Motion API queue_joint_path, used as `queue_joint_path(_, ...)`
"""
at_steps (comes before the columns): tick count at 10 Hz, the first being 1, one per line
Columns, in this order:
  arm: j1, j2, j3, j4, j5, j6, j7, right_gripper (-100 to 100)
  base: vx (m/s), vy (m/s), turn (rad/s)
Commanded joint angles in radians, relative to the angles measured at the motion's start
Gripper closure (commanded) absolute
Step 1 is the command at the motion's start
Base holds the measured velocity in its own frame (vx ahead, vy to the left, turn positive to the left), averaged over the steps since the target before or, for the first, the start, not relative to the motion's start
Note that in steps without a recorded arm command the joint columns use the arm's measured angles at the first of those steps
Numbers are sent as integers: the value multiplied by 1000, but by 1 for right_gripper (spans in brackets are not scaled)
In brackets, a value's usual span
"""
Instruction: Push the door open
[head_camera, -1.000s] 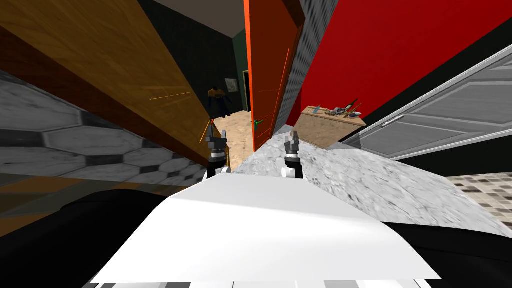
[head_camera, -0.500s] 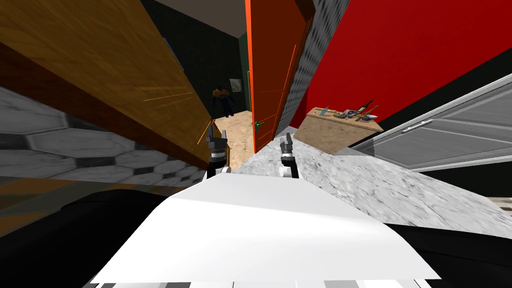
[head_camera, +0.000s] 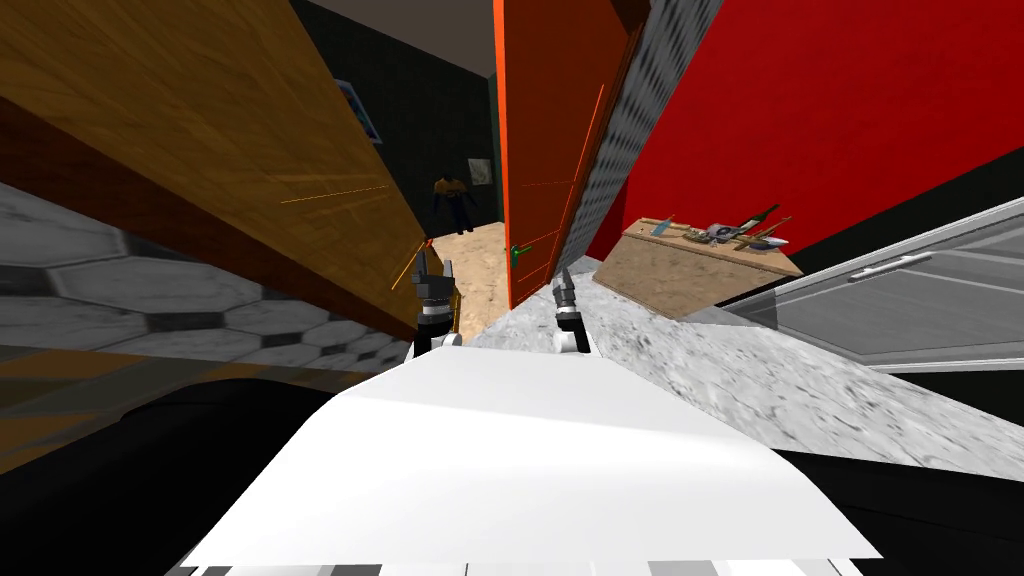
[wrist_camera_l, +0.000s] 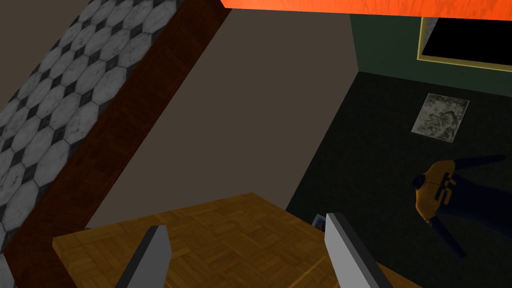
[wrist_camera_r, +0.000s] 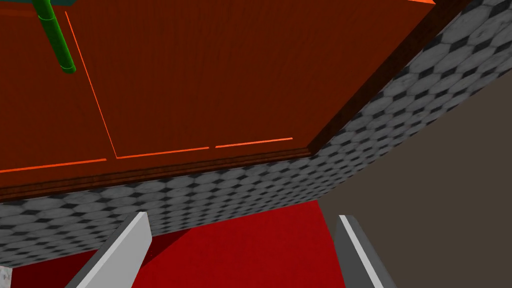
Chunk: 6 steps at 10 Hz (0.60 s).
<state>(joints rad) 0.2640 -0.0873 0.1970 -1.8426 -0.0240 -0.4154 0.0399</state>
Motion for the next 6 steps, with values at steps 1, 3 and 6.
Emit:
queue_joint_path(1, -17, -6, 9, 29, 0, 9, -7, -100, 116, -104, 156)
queue_joint_path(3, -40, -7, 26, 73, 2, 21, -12, -100, 120, -104, 123)
queue_joint_path(6, -72, -8, 47, 131, 5, 36, -20, -100, 90, -92, 123)
